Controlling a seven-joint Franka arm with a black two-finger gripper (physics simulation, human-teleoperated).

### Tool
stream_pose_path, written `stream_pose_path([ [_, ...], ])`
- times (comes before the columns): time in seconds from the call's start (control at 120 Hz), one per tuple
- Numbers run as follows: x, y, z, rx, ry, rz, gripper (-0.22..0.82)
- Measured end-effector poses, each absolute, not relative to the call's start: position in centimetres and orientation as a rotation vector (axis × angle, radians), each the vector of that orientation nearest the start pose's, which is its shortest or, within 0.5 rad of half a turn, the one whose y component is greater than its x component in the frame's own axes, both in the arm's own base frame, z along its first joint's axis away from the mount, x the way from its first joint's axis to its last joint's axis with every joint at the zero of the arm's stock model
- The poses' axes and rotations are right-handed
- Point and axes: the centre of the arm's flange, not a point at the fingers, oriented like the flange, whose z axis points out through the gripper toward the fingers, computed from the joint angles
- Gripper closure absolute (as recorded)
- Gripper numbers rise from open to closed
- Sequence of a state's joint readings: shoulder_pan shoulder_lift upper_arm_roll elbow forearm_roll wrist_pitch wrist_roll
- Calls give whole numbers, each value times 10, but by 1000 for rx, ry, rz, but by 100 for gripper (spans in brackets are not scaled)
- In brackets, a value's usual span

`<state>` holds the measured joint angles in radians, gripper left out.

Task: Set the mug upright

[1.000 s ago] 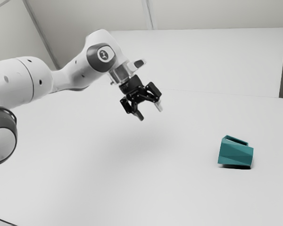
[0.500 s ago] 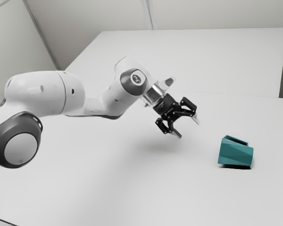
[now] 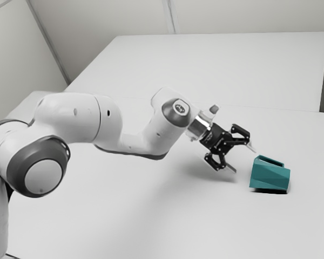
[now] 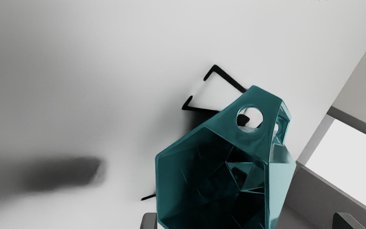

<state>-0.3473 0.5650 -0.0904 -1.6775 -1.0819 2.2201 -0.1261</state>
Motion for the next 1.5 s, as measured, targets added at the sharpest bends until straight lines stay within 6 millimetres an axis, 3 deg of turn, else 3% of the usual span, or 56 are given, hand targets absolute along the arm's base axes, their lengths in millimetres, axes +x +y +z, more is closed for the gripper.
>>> stream_pose_path([
  [0.492,613,-357,270,2159,515,-327,0],
  [0.642,614,-362,270,2151,515,-324,0],
  [0.675,615,-362,270,2152,513,-322,4],
  [0.858,616,-360,269,2159,518,-317,47],
  [0.992,618,-356,270,2193,499,-303,64],
  [1.208,631,-361,299,2226,427,-229,74],
  [1.433,633,-362,302,2232,422,-223,77],
  [1.5,633,-362,312,2244,406,-208,78],
])
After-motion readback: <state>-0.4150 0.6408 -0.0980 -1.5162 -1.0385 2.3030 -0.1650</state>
